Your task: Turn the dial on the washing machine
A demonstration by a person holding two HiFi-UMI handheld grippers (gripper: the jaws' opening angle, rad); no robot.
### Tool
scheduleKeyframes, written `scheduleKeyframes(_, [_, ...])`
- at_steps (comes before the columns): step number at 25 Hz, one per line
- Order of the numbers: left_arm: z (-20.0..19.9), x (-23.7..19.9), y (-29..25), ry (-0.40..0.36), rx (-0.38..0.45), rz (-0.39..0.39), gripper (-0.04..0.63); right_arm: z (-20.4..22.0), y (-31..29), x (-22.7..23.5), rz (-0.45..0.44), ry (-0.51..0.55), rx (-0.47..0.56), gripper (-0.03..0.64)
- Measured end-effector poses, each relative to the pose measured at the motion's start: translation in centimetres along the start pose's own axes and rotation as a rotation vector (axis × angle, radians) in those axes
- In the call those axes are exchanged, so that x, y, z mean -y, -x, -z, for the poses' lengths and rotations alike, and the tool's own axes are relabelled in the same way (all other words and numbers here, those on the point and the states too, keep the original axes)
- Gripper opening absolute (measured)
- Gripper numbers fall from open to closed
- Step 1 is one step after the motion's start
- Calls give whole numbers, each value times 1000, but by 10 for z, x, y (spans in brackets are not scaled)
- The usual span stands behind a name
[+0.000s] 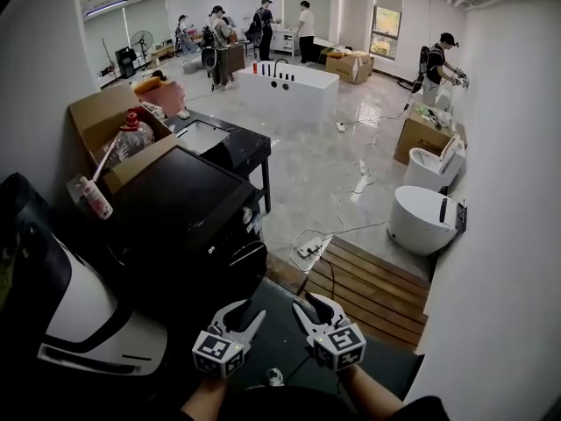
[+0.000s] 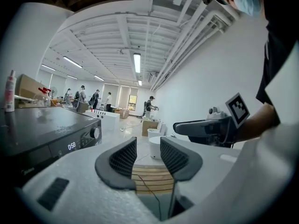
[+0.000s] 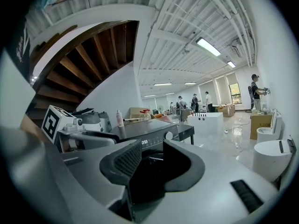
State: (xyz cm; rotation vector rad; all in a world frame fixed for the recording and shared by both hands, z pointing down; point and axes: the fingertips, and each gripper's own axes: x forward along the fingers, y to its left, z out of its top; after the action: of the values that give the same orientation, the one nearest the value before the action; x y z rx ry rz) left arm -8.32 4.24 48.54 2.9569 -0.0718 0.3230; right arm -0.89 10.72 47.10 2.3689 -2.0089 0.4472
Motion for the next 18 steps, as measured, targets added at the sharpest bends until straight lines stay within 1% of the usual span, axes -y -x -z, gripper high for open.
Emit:
scheduleKeyframes(3, [-3, -28, -9, -6, -14, -12, 152, -3, -31, 9, 0, 4, -7, 126])
scheduleKeyframes(6, [-3, -53, -16, 10, -16, -32, 155, -1, -58, 20, -2, 30, -23, 137])
scheduleKeyframes(10, [-2, -74, -27, 36, -19, -71, 155, -2, -89, 34, -44, 42, -47, 144])
scheduleKeyframes(13, [-4, -91, -38, 54, -20, -128, 156, -7, -118, 47, -97, 58, -59, 158])
scheduleKeyframes(18, [-12, -118, -57, 99, 5, -262, 158, -12, -160, 72, -183, 65, -115, 176])
